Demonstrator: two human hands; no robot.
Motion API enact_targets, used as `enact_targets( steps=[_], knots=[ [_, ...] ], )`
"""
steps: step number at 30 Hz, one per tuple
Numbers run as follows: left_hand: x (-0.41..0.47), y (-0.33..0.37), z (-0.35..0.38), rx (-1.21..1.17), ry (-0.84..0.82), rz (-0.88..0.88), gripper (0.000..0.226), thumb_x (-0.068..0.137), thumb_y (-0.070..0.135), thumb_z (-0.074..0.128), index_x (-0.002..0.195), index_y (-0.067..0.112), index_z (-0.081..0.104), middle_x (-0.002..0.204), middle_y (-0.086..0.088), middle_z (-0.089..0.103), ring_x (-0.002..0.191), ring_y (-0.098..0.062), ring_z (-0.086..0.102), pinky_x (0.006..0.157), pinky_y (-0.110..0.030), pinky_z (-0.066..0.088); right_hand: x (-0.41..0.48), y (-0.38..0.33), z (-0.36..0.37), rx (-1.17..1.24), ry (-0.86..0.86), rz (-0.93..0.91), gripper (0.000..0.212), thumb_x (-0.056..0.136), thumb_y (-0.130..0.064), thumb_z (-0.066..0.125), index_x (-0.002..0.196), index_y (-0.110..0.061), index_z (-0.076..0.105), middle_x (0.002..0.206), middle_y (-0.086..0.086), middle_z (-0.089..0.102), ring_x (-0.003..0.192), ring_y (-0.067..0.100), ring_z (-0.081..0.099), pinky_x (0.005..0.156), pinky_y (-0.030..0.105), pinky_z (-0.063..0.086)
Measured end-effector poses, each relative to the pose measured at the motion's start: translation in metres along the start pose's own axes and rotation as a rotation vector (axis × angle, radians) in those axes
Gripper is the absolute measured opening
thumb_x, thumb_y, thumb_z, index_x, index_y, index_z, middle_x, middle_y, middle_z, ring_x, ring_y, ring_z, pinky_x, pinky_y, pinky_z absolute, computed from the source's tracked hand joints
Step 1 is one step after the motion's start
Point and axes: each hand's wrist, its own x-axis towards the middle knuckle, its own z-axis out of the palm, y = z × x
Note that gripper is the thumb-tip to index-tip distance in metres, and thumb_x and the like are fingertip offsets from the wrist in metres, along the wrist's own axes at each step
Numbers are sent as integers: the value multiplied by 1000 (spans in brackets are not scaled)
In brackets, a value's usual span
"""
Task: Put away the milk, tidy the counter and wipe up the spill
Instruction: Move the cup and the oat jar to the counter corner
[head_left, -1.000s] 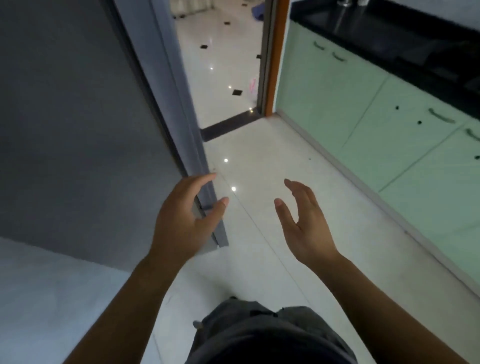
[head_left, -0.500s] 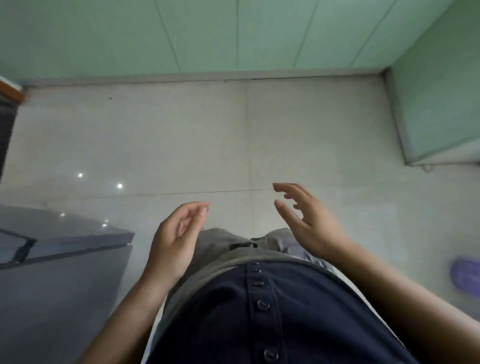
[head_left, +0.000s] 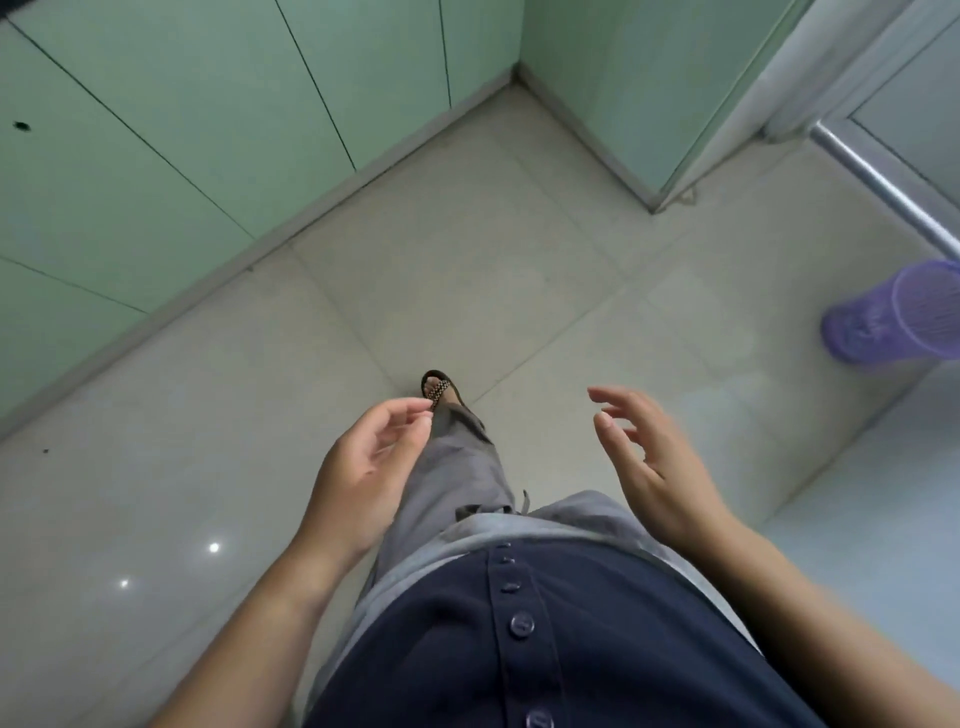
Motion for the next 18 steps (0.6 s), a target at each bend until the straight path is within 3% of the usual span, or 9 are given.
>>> enact_targets(
  steps=[4, 7, 18],
  knots=[
    [89, 34, -28, 8, -7, 29, 26, 75, 51, 56, 93, 34, 64, 102, 9, 68, 100, -3, 61, 84, -18, 44, 88, -34, 1, -16, 19, -4, 43, 90, -54, 34, 121, -29, 50, 119, -13, 52, 112, 4, 50, 94, 27, 42],
    [150, 67, -59, -12, 14, 37, 29, 73, 52, 56, 93, 33, 65, 103, 6, 68, 101, -6, 62, 86, -22, 44, 158, -79, -1, -6, 19, -11, 48, 87, -55, 32, 121, -27, 50, 120, -10, 53, 111, 6, 51, 91, 26, 43],
    [304, 129, -143, -40, 118, 46, 24, 77, 48, 54, 93, 34, 64, 101, 7, 68, 98, -4, 62, 81, -11, 44, 341, -172, 6, -56, -23, -154, 42, 91, -54, 34, 117, -28, 53, 116, -13, 54, 107, 2, 52, 91, 25, 44]
  ],
)
